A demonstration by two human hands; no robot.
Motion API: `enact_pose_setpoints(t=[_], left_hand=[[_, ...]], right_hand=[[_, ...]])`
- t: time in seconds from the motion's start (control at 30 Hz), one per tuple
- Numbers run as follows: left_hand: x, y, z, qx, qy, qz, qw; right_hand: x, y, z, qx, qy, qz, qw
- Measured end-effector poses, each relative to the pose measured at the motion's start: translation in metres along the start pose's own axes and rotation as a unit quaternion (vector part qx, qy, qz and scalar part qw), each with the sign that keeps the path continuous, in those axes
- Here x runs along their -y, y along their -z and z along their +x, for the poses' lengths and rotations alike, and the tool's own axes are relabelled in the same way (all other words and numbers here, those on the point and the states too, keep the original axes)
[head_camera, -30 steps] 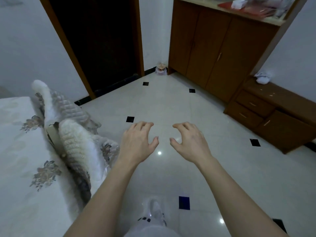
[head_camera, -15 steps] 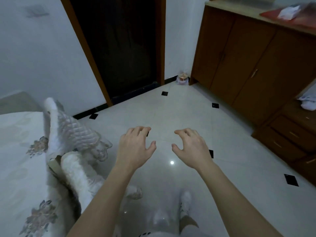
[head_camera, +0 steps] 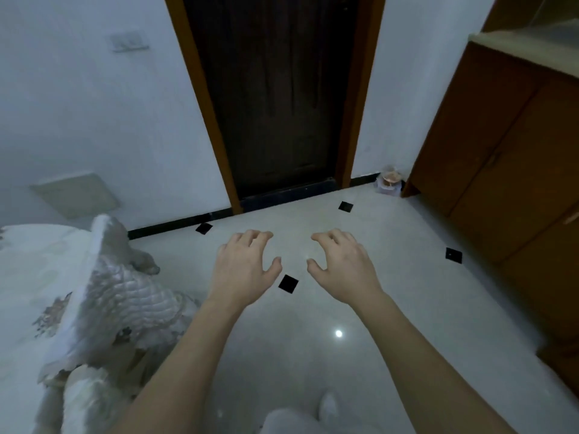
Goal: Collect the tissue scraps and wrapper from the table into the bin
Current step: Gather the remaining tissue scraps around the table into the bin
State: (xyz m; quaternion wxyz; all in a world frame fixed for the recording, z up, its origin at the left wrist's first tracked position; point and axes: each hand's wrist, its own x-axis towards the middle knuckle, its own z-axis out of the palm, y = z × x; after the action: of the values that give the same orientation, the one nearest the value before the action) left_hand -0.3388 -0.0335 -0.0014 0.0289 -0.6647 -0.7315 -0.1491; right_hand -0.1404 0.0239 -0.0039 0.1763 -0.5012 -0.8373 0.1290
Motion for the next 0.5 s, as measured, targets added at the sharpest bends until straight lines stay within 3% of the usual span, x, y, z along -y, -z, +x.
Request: enact_pose_setpoints(t=[0.23,0.5], left_hand=[[0.013,-0.007,0.073,-0.002,0.08,0.031,0.996],[0.077,-0.014,0.106,-0.014,0.187,0.058,0.981]], right_hand=[[-0.021,-0.006,0.11,0.04,0.073,0.012,0.996],[0.011,-0.051,0.206,0.099,0.163,0.028,0.981]])
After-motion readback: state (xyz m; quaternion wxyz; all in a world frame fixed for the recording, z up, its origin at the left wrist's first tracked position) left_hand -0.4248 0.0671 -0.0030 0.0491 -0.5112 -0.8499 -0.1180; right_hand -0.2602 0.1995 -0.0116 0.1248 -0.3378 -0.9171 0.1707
